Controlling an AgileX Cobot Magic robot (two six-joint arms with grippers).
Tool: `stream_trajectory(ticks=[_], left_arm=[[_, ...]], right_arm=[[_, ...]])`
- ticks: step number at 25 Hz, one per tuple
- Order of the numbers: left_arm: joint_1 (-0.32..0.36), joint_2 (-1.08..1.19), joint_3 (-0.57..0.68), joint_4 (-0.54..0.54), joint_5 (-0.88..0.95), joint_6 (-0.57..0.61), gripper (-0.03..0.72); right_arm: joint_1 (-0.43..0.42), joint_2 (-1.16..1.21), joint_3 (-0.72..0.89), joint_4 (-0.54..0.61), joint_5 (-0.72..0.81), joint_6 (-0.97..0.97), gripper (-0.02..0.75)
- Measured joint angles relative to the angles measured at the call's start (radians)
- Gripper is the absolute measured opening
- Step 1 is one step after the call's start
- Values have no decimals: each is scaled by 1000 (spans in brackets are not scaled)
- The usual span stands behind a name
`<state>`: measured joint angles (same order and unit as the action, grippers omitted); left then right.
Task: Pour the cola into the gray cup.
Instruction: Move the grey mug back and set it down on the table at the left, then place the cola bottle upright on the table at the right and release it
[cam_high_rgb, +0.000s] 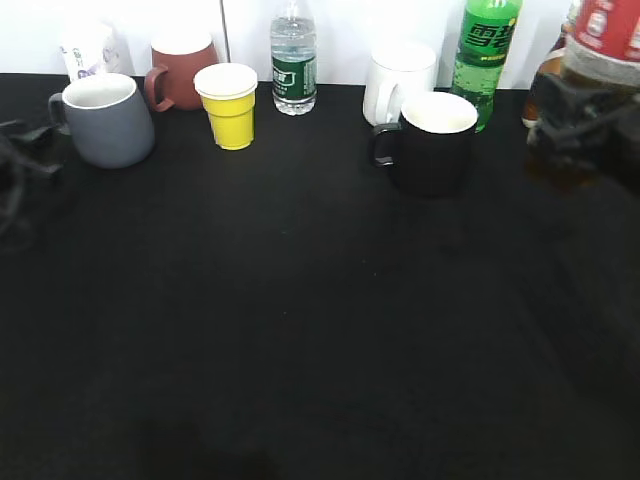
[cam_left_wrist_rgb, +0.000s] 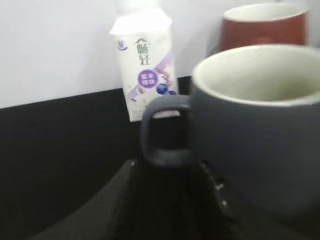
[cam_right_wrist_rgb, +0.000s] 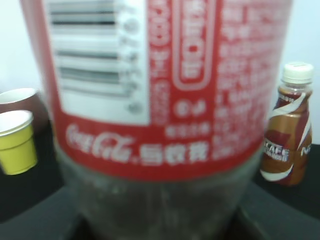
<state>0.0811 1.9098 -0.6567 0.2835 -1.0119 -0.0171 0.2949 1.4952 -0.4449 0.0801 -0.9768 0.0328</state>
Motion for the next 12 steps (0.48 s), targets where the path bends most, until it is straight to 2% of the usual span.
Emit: stream_trajectory(ticks=[3,6,9,12], left_arm=[[-12,-268,197,-2,72,-7,287],[-56,-517,238,2,293,-119,287],[-177,-702,241,2,540,-143,287],[-289,-794,241,-1,657,-145,287]], right_arm=[[-107,184,-86,-42,-120,13,368],[-203,370,-195,-137,-179,38,367],[-221,539,-343,-168,-193,41,367],[-222,670,-470,-180,-194,42,367]])
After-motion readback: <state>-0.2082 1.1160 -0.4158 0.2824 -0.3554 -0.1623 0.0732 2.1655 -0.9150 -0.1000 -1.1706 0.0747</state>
